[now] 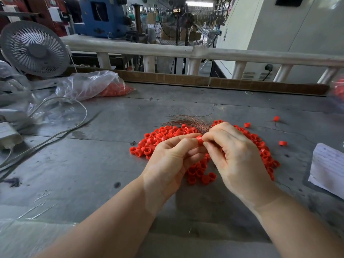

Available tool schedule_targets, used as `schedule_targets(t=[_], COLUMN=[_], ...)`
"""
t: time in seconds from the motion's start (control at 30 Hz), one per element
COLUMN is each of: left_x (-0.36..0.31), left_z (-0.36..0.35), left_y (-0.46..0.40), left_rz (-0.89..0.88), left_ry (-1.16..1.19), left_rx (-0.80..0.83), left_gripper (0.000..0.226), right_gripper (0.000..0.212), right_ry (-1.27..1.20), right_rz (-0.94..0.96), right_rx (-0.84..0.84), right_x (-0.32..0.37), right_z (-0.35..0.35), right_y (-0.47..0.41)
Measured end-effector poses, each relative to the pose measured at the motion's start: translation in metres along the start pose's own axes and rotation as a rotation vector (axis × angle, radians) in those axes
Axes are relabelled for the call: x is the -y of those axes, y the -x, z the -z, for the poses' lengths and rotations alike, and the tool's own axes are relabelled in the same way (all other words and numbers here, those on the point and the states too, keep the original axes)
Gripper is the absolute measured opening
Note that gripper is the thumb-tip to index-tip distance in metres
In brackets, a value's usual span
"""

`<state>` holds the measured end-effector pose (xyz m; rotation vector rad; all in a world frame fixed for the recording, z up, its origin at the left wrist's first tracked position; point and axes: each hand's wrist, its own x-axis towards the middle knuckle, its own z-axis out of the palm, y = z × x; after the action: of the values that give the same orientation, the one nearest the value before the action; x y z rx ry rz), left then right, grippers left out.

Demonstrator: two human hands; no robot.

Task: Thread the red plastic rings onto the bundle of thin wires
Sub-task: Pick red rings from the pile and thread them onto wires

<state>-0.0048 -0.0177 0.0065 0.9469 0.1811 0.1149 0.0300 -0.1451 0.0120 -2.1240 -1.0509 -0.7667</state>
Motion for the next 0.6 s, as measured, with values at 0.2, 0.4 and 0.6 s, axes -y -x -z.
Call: schedule_targets(t=[0.2,0.4,0.6], left_x=[0.0031,0.0033,0.0023], left_z=[0.0012,0.0002,-0.0030], left_y=[-0.0034,-0.0028,-0.0003], left_rz=[-0.002,0.008,0.005], left_ry=[-0.056,-0.096,-0.110], left_rx=[0.017,0.016,0.017], left_gripper=[0.016,0.022,0.024], right_gripper=[0.012,0.014,0.011], right_ry=[0.082,0.226,0.184], right_rz=[-0.044,-0.048,-0.079], right_rx=[-0.057,-0.076,-0.108], right_x=[0.0068,0.0088,0.0091], right_z=[-0.0059,-0.0084,-0.0093], right_y=[0.0035,0.0049,0.0037])
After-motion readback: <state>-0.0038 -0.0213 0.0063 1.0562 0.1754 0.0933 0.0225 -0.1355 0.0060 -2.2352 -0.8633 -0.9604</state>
